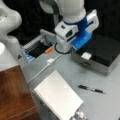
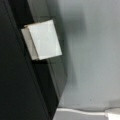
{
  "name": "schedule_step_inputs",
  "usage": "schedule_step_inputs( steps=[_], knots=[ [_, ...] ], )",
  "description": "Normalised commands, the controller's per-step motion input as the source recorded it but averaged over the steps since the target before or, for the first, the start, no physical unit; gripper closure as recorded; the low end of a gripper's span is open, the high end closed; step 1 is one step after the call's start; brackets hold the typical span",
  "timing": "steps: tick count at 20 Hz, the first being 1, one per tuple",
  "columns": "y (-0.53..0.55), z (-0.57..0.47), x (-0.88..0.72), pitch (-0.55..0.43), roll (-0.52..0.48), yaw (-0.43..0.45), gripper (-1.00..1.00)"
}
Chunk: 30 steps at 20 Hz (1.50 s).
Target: Open the box. Pick up the pen. Place the pen in the box. Pick up the book. Place the book on the shelf.
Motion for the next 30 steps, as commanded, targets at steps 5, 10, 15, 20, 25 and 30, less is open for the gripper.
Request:
schedule_step_inputs(
  steps=[5,10,15,20,25,30],
  knots=[
    [0.00,-0.14,0.12,-0.136,0.381,0.004,-1.00],
    [-0.03,-0.24,-0.02,-0.183,0.311,0.091,-1.00],
    [-0.03,-0.31,-0.12,-0.186,0.302,0.092,-1.00],
    [0.02,-0.37,-0.15,-0.219,0.355,0.007,-1.00],
    [0.04,-0.34,-0.16,-0.197,0.321,-0.073,-1.00],
    [0.03,-0.21,-0.10,-0.176,0.277,-0.127,-1.00]
  ],
)
